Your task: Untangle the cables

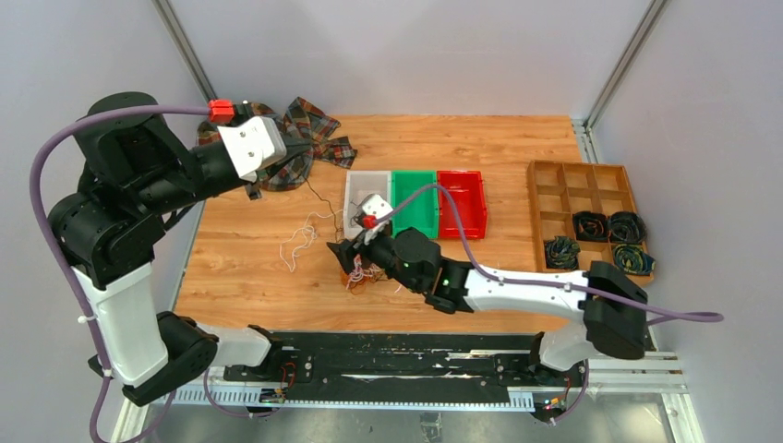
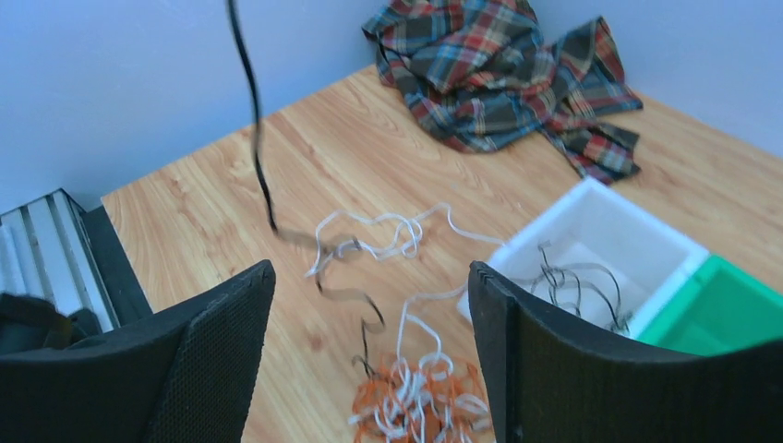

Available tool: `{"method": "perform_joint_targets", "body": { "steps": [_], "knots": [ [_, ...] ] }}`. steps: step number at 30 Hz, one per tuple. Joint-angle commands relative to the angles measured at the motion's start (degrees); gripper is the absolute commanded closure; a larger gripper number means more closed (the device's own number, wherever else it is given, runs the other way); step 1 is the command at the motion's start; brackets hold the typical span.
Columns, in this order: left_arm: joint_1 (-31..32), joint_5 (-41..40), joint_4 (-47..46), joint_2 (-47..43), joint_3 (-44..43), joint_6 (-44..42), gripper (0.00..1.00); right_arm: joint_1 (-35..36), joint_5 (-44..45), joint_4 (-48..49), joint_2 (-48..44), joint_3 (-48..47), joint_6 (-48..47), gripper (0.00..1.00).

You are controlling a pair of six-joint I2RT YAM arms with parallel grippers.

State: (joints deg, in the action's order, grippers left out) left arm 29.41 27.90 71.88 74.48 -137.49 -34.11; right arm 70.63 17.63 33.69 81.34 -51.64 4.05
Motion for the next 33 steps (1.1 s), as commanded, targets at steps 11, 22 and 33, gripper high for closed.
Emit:
{"method": "perform_joint_targets", "body": {
  "steps": [11,22,33],
  "knots": [
    [0.39,-8.65,-11.05,-2.04,-5.44,-0.65,1.0,-1.81,-3.19,-0.16,17.26,-8.02,1.71,0.34],
    [0.39,-21.5,-30.19,-6.48,3.39,0.16,1.0,-1.81,-5.63,1.28,22.14,-1.39,8.29,0.44],
    [0.42,-27.52,-40.61,-5.29,3.69,-1.5,1.0,-1.64,-7.75,3.86,22.57,4.47,12.98,0.5]
  ]
}}
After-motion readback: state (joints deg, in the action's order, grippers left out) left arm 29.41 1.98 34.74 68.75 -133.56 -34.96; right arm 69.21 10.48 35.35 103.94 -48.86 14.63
